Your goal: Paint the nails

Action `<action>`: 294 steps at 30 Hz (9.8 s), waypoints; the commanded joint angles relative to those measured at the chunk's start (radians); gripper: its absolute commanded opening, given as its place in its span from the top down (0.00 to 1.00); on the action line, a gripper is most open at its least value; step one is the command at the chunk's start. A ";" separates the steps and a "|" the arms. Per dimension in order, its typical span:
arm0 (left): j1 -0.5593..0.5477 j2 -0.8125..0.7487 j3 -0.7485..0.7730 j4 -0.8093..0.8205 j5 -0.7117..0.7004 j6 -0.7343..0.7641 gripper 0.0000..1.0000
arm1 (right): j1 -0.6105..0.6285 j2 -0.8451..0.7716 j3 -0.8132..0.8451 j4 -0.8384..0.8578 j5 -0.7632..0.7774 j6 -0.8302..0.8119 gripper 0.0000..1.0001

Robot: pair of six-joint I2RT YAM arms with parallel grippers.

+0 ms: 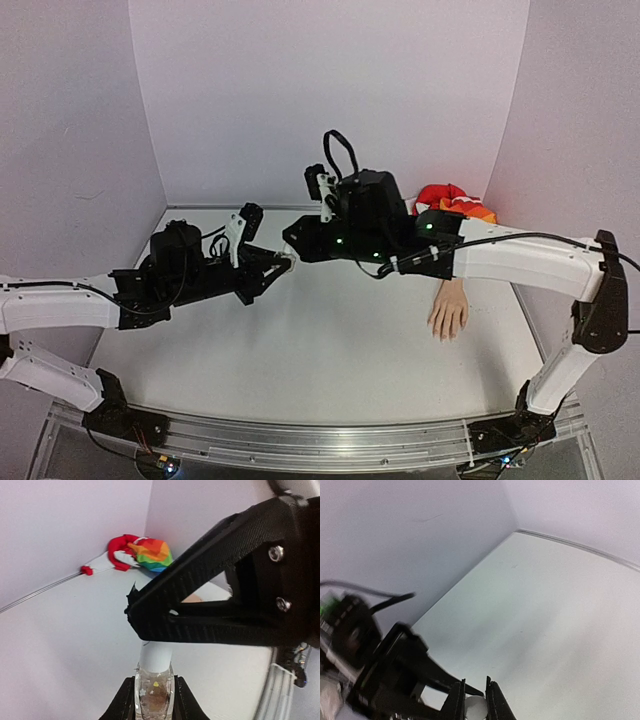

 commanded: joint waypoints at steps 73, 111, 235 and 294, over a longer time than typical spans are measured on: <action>0.021 0.021 0.061 0.121 0.090 0.023 1.00 | 0.121 0.036 0.228 -0.349 0.260 0.069 0.51; 0.021 -0.118 0.033 0.169 0.573 -0.171 1.00 | 0.050 -0.162 -0.107 0.021 -0.609 -0.191 1.00; -0.034 -0.025 0.188 -0.139 -0.478 -0.034 1.00 | 0.152 0.003 0.092 -0.342 0.518 0.163 1.00; -0.039 0.129 0.213 -0.145 -0.452 0.004 1.00 | 0.162 0.056 0.200 -0.459 0.565 0.216 1.00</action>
